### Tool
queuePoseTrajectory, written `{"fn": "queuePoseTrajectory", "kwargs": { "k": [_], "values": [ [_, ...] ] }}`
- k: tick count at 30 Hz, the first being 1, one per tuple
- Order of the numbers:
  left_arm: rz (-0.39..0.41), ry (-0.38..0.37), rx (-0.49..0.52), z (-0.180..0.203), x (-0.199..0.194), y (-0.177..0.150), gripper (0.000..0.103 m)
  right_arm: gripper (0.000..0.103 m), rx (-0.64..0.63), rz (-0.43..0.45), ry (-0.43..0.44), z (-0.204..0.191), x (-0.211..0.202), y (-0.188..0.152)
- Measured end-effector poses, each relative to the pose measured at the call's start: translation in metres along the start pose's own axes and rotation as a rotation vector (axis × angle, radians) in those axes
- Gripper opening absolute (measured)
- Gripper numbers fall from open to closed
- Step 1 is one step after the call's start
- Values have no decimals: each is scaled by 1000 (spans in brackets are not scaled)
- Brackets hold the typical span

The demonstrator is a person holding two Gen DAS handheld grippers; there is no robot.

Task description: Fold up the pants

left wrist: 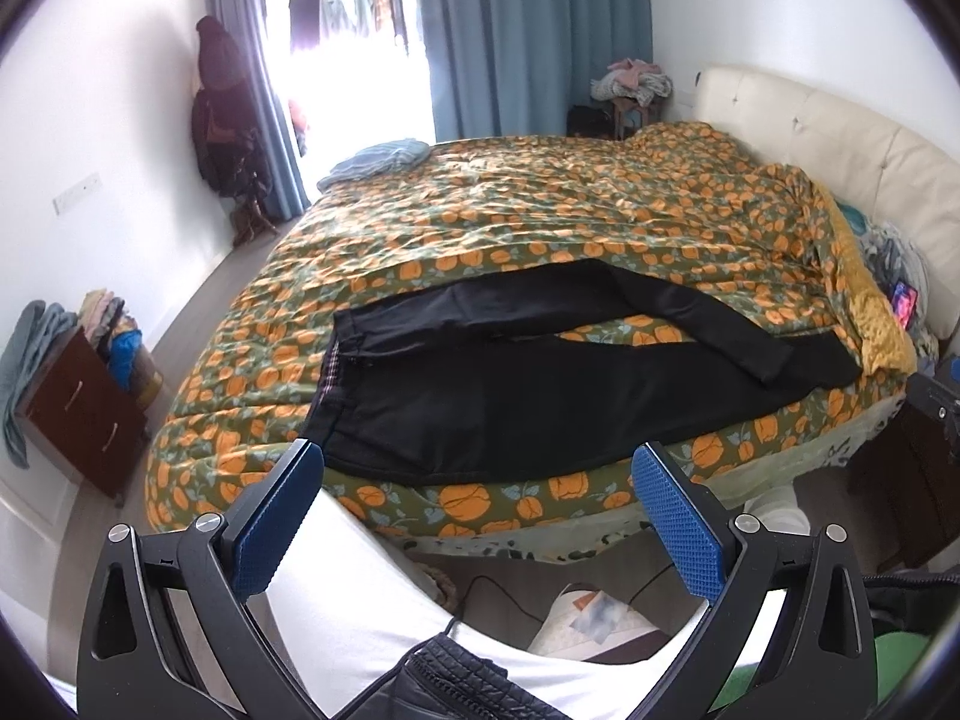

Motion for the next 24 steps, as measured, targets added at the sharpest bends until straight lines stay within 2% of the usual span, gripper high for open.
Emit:
{"fn": "queuePoseTrajectory", "kwargs": {
  "k": [5,10,24],
  "values": [
    [3,-2,31,9,-7,-4,103,103,-20,13,13,-8,-4,-1],
    [23,3,3,6,-17,-6,103,103,-43,38,15,-11,-13,-1],
    [27,12,-8,4,-17,-9,103,103,-42,21,15,-12,-11,-4]
  ]
}}
Point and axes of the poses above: each gripper's, at about its wrist camera, not at the fingertips, and x roughly the way its jaws point, z to its right, y to its top, the point moved 2 cm from there along x, roughly the way its jaws point, and after that the axes turned 2 degrees about z, right-handed, at the moved point
